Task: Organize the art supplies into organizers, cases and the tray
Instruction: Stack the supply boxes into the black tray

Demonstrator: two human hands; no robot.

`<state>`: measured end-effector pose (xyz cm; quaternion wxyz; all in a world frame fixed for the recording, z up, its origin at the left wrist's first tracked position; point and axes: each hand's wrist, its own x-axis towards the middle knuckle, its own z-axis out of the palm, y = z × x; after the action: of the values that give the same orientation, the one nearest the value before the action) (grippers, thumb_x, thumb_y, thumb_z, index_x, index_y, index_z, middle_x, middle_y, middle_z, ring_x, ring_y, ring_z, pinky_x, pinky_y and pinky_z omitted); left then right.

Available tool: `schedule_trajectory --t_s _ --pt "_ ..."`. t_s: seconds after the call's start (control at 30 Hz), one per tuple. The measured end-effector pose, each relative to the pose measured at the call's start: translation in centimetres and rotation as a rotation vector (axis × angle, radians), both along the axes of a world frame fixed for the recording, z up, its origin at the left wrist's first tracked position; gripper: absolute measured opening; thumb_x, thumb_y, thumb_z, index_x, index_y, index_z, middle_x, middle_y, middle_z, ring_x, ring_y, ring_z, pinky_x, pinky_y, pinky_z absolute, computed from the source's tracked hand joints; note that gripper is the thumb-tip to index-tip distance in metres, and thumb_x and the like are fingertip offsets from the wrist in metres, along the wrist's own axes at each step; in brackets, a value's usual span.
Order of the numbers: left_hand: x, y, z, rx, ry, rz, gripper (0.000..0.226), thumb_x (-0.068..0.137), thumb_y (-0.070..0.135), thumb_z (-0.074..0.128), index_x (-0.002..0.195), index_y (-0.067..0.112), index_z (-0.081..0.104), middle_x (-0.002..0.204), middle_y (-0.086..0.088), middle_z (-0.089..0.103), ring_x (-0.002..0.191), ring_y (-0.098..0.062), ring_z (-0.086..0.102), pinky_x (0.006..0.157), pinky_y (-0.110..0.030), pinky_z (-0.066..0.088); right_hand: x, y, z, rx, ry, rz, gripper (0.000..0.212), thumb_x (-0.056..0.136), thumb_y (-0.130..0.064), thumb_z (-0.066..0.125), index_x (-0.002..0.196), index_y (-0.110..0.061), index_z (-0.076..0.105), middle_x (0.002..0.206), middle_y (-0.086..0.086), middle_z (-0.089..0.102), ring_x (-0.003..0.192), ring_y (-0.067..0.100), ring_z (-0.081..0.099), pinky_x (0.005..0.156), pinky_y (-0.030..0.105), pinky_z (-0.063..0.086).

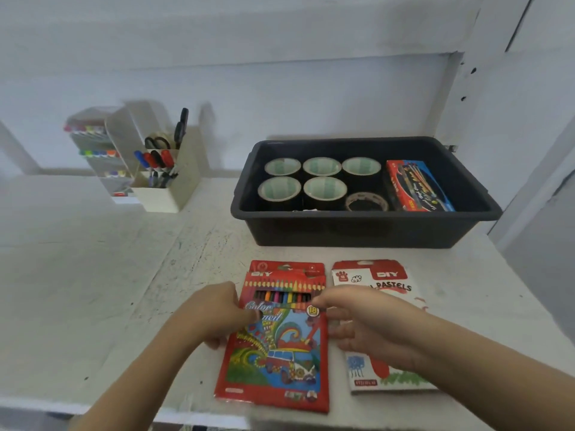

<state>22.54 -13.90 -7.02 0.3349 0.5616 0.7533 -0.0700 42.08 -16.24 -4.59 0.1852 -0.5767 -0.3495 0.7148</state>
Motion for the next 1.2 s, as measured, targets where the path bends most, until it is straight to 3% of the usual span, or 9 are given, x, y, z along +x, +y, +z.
schedule_trajectory --t_s 0.17,0.23,0.4,0.53,0.63,0.73,0.83,0.97,1.2 --pt "-0.5 -0.5 -0.7 0.051 -0.119 0.081 0.028 0.089 0.043 0.058 0.082 0.017 0.051 0.072 0.005 0.064 0.060 -0.009 0.063 0.049 -0.020 0.049 -1.1 -0.4 -0.9 0.056 -0.003 -0.074 0.019 0.090 -0.018 0.059 0.107 -0.011 0.053 0.100 0.009 0.068 0.092 0.020 0.066 0.087 0.037 0.051" --pt "-0.9 -0.6 -0.8 0.044 -0.265 0.162 0.025 0.091 0.041 0.057 0.088 0.016 0.057 0.077 0.003 0.069 0.067 -0.011 0.067 0.055 -0.022 0.050 -1.3 -0.6 -0.9 0.070 -0.006 -0.104 0.018 0.090 -0.018 0.058 0.106 -0.013 0.052 0.098 0.009 0.067 0.091 0.021 0.065 0.091 0.040 0.051" --pt "-2.1 -0.9 -0.7 0.029 -0.734 0.352 0.024 0.091 0.023 0.061 0.112 0.015 0.056 0.094 -0.011 0.073 0.081 -0.027 0.071 0.073 -0.037 0.057 -1.3 -1.1 -0.9 0.069 0.003 -0.125 0.013 0.092 -0.017 0.054 0.104 -0.012 0.053 0.096 0.008 0.067 0.093 0.021 0.063 0.076 0.032 0.049" --pt "-3.2 -1.4 0.3 -0.029 -0.995 0.310 0.061 0.068 0.031 0.081 0.120 0.012 0.055 0.105 -0.017 0.070 0.084 -0.032 0.071 0.066 -0.039 0.059 -0.6 -1.4 -0.8 0.118 0.012 -0.112 0.006 0.091 -0.014 0.054 0.091 -0.014 0.061 0.075 -0.001 0.071 0.077 0.014 0.064 0.070 0.029 0.046" --pt "-3.0 -1.3 1.7 -0.073 -1.137 0.208 0.092 0.037 0.038 0.095 0.117 0.011 0.059 0.110 -0.021 0.068 0.085 -0.034 0.070 0.062 -0.036 0.058 0.4 -1.6 -0.1 0.178 -0.011 0.009 0.009 0.092 -0.022 0.056 0.096 -0.014 0.059 0.082 0.002 0.072 0.074 0.014 0.067 0.065 0.027 0.051" --pt "-1.5 -0.7 3.6 -0.017 -1.168 0.163 0.071 0.054 0.032 0.090 0.116 0.012 0.060 0.109 -0.020 0.068 0.083 -0.032 0.071 0.060 -0.036 0.058 2.0 -1.6 1.0 0.280 -0.015 0.090 0.014 0.091 -0.027 0.058 0.100 -0.016 0.057 0.086 0.003 0.074 0.073 0.017 0.070 0.069 0.029 0.057" --pt "1.2 1.0 5.3 0.102 -1.162 0.197 0.041 0.075 0.021 0.068 0.113 0.011 0.059 0.103 -0.017 0.071 0.077 -0.028 0.071 0.061 -0.037 0.059 4.0 -1.2 2.8 0.407 -0.039 0.118 0.020 0.087 -0.026 0.062 0.105 -0.017 0.057 0.089 0.000 0.074 0.081 0.021 0.072 0.074 0.030 0.058" --pt "5.7 4.8 6.8 0.237 -1.201 0.256 0.023 0.087 0.015 0.059 0.108 0.007 0.060 0.087 -0.011 0.073 0.068 -0.022 0.071 0.059 -0.035 0.059 6.9 1.4 4.6 0.582 -0.246 -0.050 0.017 0.087 -0.022 0.064 0.099 -0.017 0.054 0.086 -0.001 0.073 0.074 0.014 0.071 0.060 0.024 0.058" --pt "13.6 12.1 6.6 0.176 -1.227 0.243 0.037 0.086 -0.010 0.049 0.122 0.002 0.049 0.116 -0.015 0.062 0.095 -0.023 0.065 0.062 -0.030 0.058 12.6 9.1 3.2 0.826 -0.705 -0.421 0.030 0.093 -0.023 0.058 0.118 -0.011 0.048 0.117 0.009 0.061 0.088 0.013 0.056 0.056 0.016 0.042"
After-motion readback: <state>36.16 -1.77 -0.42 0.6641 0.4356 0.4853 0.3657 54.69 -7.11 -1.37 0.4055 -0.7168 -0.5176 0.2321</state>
